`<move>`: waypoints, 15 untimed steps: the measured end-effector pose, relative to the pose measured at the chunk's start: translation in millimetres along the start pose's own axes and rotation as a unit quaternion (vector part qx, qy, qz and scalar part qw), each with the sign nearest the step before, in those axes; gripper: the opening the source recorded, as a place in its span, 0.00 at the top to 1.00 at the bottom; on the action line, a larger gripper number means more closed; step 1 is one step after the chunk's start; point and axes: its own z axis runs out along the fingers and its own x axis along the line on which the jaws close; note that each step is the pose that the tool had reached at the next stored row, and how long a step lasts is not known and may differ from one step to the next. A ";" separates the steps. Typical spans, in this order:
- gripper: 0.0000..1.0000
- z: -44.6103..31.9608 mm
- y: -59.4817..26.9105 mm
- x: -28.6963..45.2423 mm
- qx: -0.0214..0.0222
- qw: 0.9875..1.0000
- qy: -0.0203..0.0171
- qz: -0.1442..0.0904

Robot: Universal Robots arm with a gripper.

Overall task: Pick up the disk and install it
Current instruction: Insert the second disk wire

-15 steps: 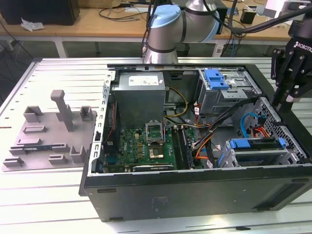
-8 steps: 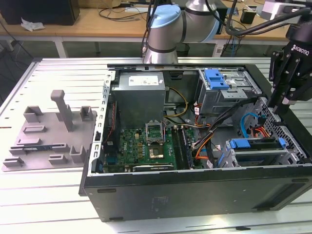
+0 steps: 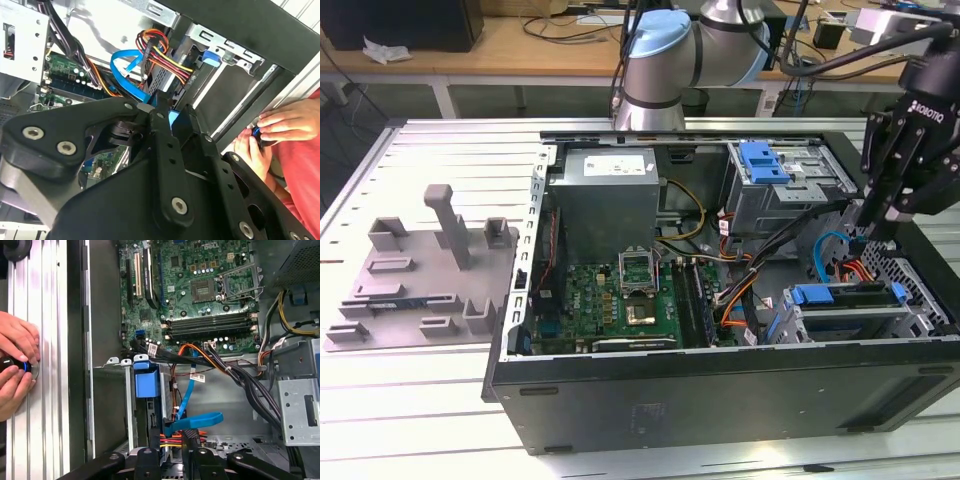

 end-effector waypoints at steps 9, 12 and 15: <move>0.69 5.4 7.5 -0.1 0.000 1.000 0.000 0.000; 0.69 8.2 7.3 -0.4 0.002 1.000 0.000 0.000; 0.69 10.9 7.4 -1.0 0.007 1.000 -0.001 0.001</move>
